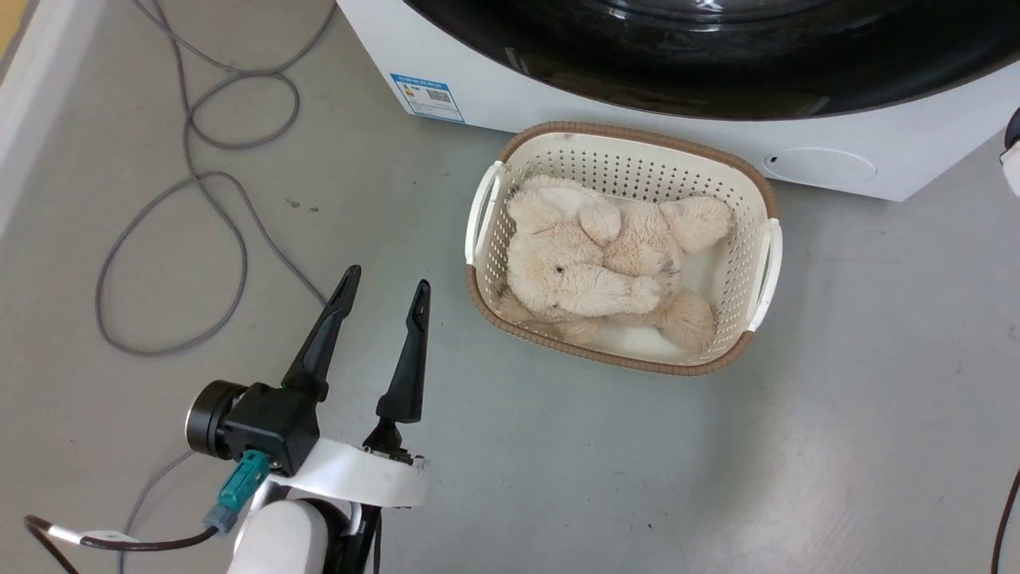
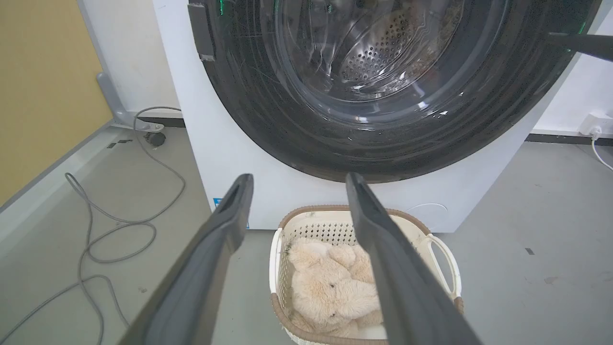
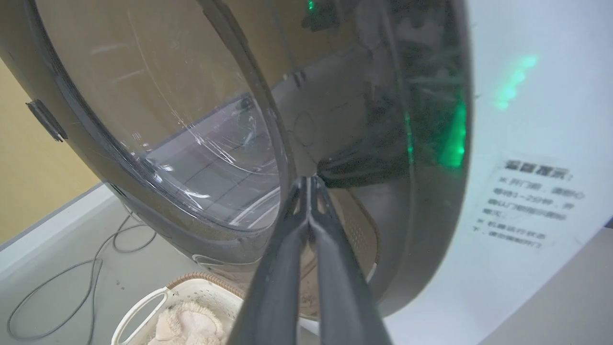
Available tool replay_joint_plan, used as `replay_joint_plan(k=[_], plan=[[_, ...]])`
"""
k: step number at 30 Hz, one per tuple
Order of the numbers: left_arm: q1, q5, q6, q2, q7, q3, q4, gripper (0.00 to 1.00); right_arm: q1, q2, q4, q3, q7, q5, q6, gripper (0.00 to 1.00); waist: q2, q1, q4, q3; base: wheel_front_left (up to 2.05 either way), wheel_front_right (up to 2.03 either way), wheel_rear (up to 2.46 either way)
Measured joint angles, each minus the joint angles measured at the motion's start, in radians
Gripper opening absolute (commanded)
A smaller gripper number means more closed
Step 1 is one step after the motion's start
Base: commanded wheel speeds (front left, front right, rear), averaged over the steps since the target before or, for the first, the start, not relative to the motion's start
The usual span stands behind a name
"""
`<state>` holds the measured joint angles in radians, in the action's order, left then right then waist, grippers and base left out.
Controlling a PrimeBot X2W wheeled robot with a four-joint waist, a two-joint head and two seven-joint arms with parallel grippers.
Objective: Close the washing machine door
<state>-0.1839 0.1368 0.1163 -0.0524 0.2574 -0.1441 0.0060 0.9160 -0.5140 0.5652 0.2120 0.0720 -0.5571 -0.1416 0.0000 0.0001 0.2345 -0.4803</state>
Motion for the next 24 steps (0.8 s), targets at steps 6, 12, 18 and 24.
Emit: replay_joint_plan(k=[6, 12, 18, 24], plan=[[0.0, 0.0, -0.021, 0.0, 0.0, 0.001, 0.004, 1.0, 0.007, 0.0, 0.04, 0.023, 0.013, 0.0, 0.001, 0.0, 0.0, 0.0, -0.001, 0.022, 0.0, 0.0, 0.0], [0.012, 0.0, -0.026, 0.001, 0.0, 0.018, 0.018, 1.0, -0.03, -0.002, 0.053, 0.051, 0.084, -0.024, 0.01, 0.0, 0.0, 0.0, -0.02, 0.084, 0.0, 0.0, 0.0], [0.055, -0.001, -0.036, 0.001, 0.0, 0.045, 0.05, 1.0, -0.195, 0.016, 0.019, 0.073, 0.151, -0.019, 0.01, 0.0, 0.0, -0.0001, -0.051, 0.183, 0.0, 0.0, 0.0], [0.098, -0.005, -0.044, 0.002, 0.0, 0.071, 0.086, 1.0, -0.408, 0.081, -0.107, -0.037, 0.18, 0.056, 0.01, 0.0, 0.0, -0.0002, -0.103, 0.298, 0.0, 0.0, 0.0]])
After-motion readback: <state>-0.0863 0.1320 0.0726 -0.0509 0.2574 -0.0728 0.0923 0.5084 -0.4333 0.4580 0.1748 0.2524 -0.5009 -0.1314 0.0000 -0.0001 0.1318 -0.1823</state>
